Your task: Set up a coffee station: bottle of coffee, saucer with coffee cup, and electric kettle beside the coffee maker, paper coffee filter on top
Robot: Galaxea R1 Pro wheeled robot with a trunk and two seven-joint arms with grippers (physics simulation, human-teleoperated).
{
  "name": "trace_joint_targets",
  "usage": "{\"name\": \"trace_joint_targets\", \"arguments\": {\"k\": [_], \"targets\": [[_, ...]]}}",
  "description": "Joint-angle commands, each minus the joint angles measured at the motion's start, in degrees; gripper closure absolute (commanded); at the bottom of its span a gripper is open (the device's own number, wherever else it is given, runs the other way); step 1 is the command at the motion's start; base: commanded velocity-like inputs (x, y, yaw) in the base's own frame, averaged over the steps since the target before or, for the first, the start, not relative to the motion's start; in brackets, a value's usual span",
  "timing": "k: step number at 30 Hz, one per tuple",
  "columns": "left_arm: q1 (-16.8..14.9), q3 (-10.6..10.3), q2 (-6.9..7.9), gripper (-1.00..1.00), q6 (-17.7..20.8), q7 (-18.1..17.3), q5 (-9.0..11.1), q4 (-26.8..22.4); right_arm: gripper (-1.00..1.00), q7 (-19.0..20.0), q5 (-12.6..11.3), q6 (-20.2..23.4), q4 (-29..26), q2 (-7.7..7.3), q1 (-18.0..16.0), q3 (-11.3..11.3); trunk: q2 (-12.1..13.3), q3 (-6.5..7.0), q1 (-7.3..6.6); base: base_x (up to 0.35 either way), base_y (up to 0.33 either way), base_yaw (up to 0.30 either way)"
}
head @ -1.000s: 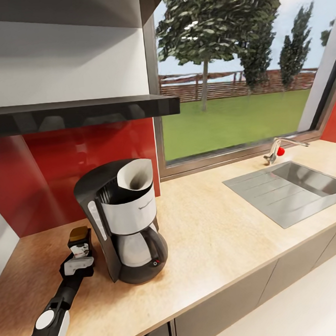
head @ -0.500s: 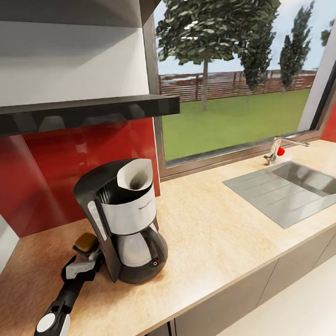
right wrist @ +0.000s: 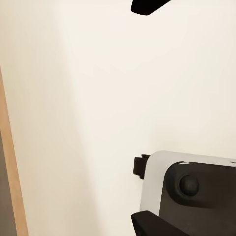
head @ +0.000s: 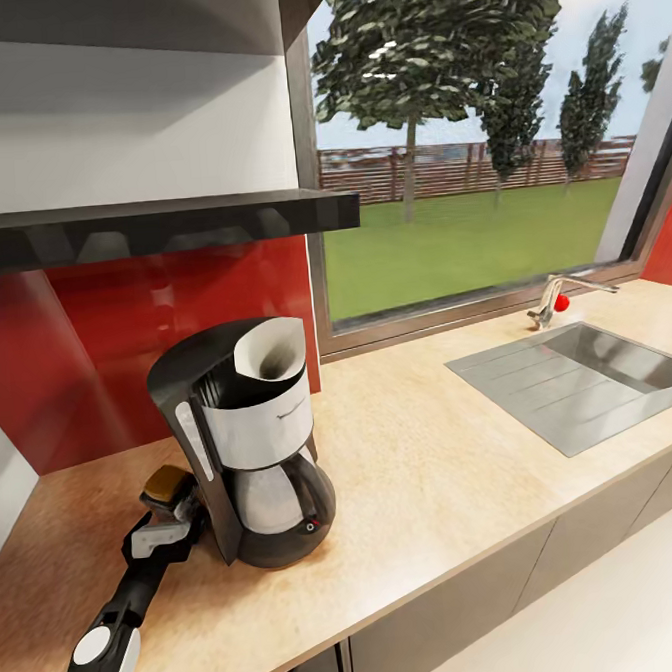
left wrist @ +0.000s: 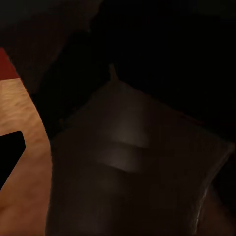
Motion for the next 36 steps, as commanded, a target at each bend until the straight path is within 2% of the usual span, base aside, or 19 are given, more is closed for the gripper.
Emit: {"name": "trace_joint_targets", "arguments": {"k": [1,7,26,29,31,33,34,36], "targets": [[-0.07,0.2,-0.04,-1.0,-0.22,-0.31,-0.32,0.02,-1.0,-0.03,0.48,-0.16,0.05,-0.02,-0.05,-0.48,-0.12,-0.12,0.03,0.0,0.0,0.0],[-0.07,0.2,-0.04,-1.0,-0.23,-0.31,-0.35,0.03,-1.0,-0.03,0.48,-0.16,0.05,-0.02,-0.05,-0.48,-0.12,-0.12,0.03,-0.169,0.0,0.0],[-0.01,0.24,-0.15,-1.0,-0.28,-0.32,-0.26,0.02,-1.0,-0.03,0.48,-0.16,0.05,-0.02,-0.05,-0.48,-0.12,-0.12,0.03,-0.332,0.0,0.0],[0.81,0.22,-0.43,-1.0,-0.39,-0.43,-0.06,-0.47,-1.0,-0.03,0.48,-0.16,0.05,-0.02,-0.05,-0.48,-0.12,-0.12,0.03,-0.304,0.0,0.0],[1.55,0.21,-0.58,-1.0,-1.45,-0.46,-0.03,-0.8,-1.0,-0.03,0.47,-0.16,0.05,-0.02,-0.05,-0.48,-0.12,-0.12,0.03,-0.223,0.0,-0.003],[2.73,0.26,-0.67,-1.0,-4.09,-0.48,0.0,-1.09,-1.0,-0.03,0.47,-0.16,0.05,-0.02,-0.05,-0.48,-0.12,-0.12,0.03,-0.099,0.0,-0.073],[4.26,0.28,-0.77,-1.0,-6.92,-0.53,0.04,-1.23,-1.0,-0.03,0.42,-0.16,0.05,-0.02,-0.05,-0.48,-0.12,-0.12,0.03,-0.02,0.0,-0.221],[4.94,0.02,-0.94,-1.0,-7.99,-0.58,0.01,-1.29,-1.0,-0.03,0.43,-0.16,0.05,-0.02,-0.05,-0.48,-0.12,-0.12,0.03,-0.008,0.0,-0.246]]}}
